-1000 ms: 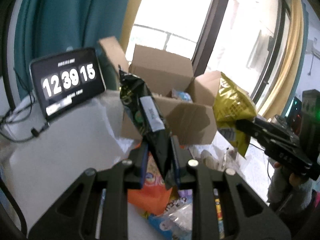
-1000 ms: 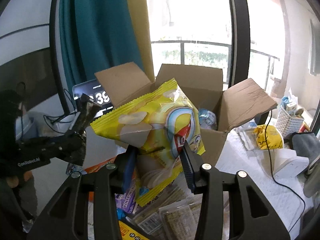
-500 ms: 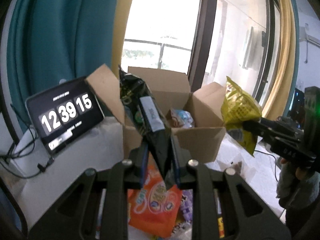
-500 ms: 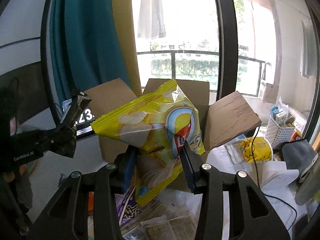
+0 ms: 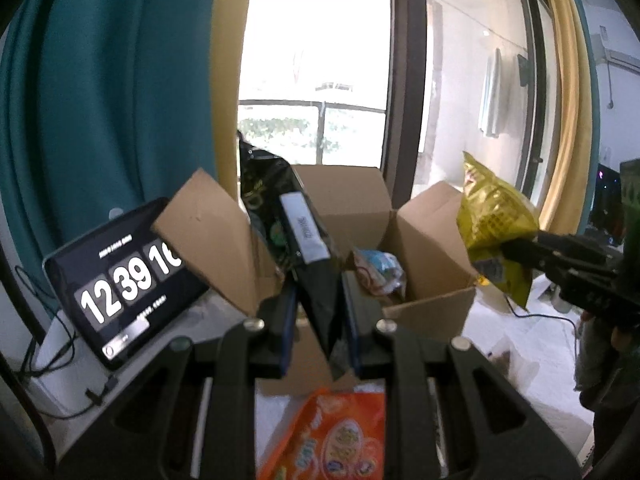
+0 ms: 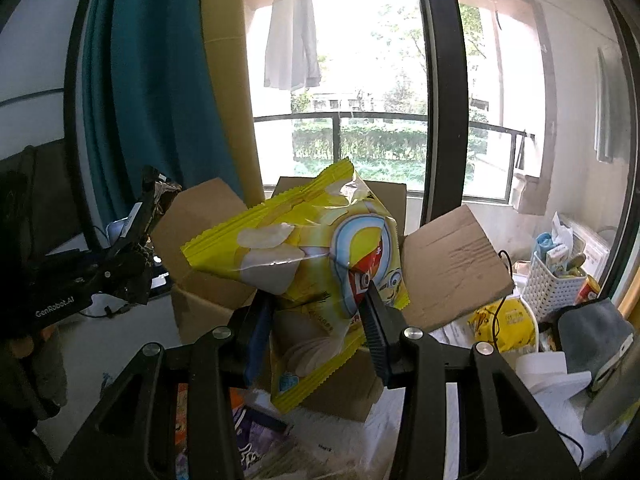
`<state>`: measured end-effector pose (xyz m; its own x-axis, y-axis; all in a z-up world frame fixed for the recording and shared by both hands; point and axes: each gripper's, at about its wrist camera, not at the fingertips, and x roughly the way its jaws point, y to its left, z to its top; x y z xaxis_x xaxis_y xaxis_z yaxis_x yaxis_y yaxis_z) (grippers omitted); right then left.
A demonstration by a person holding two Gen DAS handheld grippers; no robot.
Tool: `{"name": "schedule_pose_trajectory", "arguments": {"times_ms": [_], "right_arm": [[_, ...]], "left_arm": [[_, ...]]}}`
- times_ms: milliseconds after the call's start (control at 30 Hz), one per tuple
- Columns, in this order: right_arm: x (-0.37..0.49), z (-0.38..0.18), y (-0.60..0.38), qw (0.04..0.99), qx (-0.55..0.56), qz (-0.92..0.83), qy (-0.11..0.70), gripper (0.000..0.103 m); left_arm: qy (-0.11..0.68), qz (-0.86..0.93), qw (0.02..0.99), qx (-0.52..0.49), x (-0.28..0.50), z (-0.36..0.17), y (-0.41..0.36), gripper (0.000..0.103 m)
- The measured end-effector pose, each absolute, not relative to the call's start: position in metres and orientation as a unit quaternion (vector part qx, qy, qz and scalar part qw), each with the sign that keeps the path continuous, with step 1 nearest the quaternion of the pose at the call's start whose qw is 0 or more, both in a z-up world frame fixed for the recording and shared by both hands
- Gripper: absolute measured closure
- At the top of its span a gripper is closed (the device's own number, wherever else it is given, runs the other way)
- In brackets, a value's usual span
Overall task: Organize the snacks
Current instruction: 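Carry both bags over the box and open both tools to drop them, then move both tools back to the remaining snacks on the table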
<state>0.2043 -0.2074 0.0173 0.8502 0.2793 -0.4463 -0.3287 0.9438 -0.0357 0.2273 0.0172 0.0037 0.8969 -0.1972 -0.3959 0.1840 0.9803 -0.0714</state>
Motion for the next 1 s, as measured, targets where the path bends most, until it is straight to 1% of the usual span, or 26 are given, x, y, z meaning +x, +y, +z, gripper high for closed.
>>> {"name": "schedule_pose_trajectory", "arguments": {"times_ms": [533, 733, 767, 800, 833, 867, 900, 933, 1000], "right_arm": [[0.258, 0.011, -0.203, 0.959, -0.047, 0.158, 0.232, 0.058], [0.274, 0.007, -0.2, 0.957, -0.04, 0.158, 0.239, 0.057], [0.275, 0.006, -0.199, 0.957, -0.04, 0.158, 0.24, 0.054], [0.277, 0.005, -0.198, 0.957, -0.041, 0.157, 0.241, 0.051], [0.276, 0.005, -0.196, 0.958, -0.044, 0.156, 0.238, 0.041], [0.275, 0.005, -0.195, 0.958, -0.046, 0.158, 0.234, 0.029], [0.274, 0.005, -0.194, 0.959, -0.048, 0.16, 0.23, 0.024], [0.272, 0.005, -0.193, 0.959, -0.049, 0.161, 0.227, 0.02], [0.269, 0.005, -0.193, 0.959, -0.052, 0.163, 0.227, 0.02]], "left_arm": [[0.207, -0.089, 0.974, -0.001, 0.286, 0.004, 0.01, 0.081], [0.22, -0.081, 0.972, 0.008, 0.306, 0.003, 0.006, 0.079], [0.221, -0.076, 0.972, 0.011, 0.308, 0.003, 0.005, 0.077], [0.219, -0.07, 0.973, 0.012, 0.31, 0.003, 0.005, 0.074], [0.217, -0.066, 0.974, 0.014, 0.311, 0.004, 0.005, 0.071], [0.215, -0.061, 0.975, 0.015, 0.311, 0.006, 0.005, 0.054], [0.211, -0.059, 0.976, 0.012, 0.31, 0.007, 0.007, 0.034], [0.207, -0.059, 0.976, 0.009, 0.309, 0.007, 0.008, 0.029], [0.201, -0.058, 0.978, 0.002, 0.305, 0.01, 0.01, 0.028]]}}
